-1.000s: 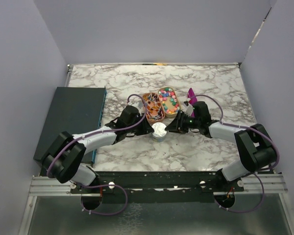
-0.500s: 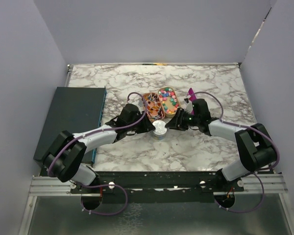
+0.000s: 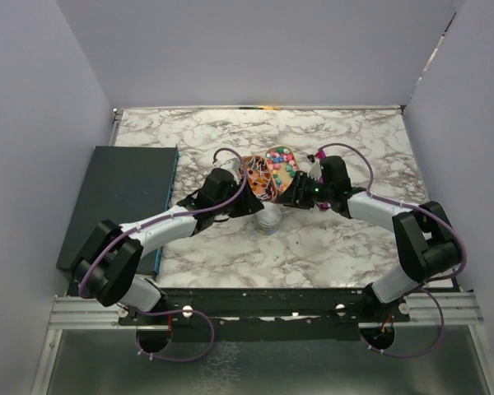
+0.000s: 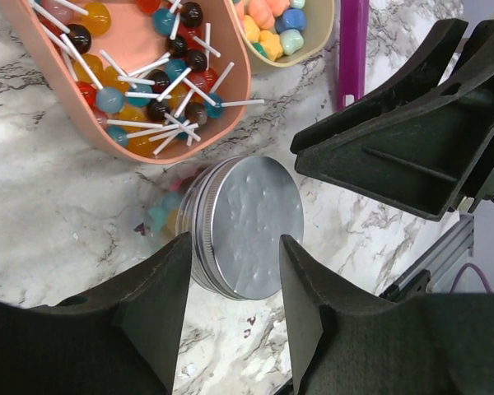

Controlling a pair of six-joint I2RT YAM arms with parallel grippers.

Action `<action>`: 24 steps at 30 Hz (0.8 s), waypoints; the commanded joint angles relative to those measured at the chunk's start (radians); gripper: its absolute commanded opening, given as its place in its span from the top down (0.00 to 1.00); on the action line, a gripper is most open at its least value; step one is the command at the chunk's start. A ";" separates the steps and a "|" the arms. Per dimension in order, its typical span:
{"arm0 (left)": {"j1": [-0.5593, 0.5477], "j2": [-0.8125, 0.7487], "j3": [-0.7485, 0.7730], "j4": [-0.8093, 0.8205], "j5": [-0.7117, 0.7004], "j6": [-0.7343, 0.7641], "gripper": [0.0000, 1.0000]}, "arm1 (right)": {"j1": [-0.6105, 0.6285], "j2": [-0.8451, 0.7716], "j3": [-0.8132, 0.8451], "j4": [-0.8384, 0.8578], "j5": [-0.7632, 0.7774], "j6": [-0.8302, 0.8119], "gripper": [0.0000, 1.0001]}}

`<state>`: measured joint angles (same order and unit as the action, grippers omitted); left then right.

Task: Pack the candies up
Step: Close the bottle lid on the packing bottle.

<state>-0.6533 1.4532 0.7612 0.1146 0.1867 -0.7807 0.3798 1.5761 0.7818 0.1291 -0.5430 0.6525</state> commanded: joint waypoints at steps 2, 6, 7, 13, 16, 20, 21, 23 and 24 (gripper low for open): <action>0.015 -0.024 0.004 -0.055 -0.065 0.023 0.51 | 0.001 0.036 0.005 -0.003 -0.017 -0.018 0.56; 0.021 -0.012 0.004 -0.061 -0.062 0.019 0.50 | 0.016 0.053 0.006 0.007 -0.041 -0.010 0.57; 0.021 -0.005 0.006 -0.060 -0.053 0.018 0.50 | 0.023 0.057 0.009 0.007 -0.041 -0.010 0.57; 0.021 0.010 -0.014 -0.030 -0.010 0.004 0.55 | 0.040 0.053 0.008 0.005 -0.025 -0.004 0.57; 0.021 0.014 -0.042 -0.005 0.004 -0.007 0.59 | 0.045 0.051 0.003 0.003 -0.016 -0.002 0.57; 0.021 0.022 -0.077 0.027 0.027 -0.027 0.63 | 0.049 0.051 -0.018 0.008 -0.010 0.003 0.57; 0.021 0.021 -0.087 0.034 0.030 -0.032 0.64 | 0.050 0.048 -0.023 0.009 -0.007 0.005 0.57; 0.020 0.019 -0.101 0.046 0.030 -0.038 0.64 | 0.054 0.046 -0.028 0.010 -0.007 0.007 0.57; 0.020 0.020 -0.108 0.051 0.030 -0.038 0.63 | 0.056 0.046 -0.029 0.010 -0.006 0.007 0.57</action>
<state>-0.6342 1.4628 0.6872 0.1200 0.1864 -0.8028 0.4248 1.6184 0.7757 0.1333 -0.5583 0.6556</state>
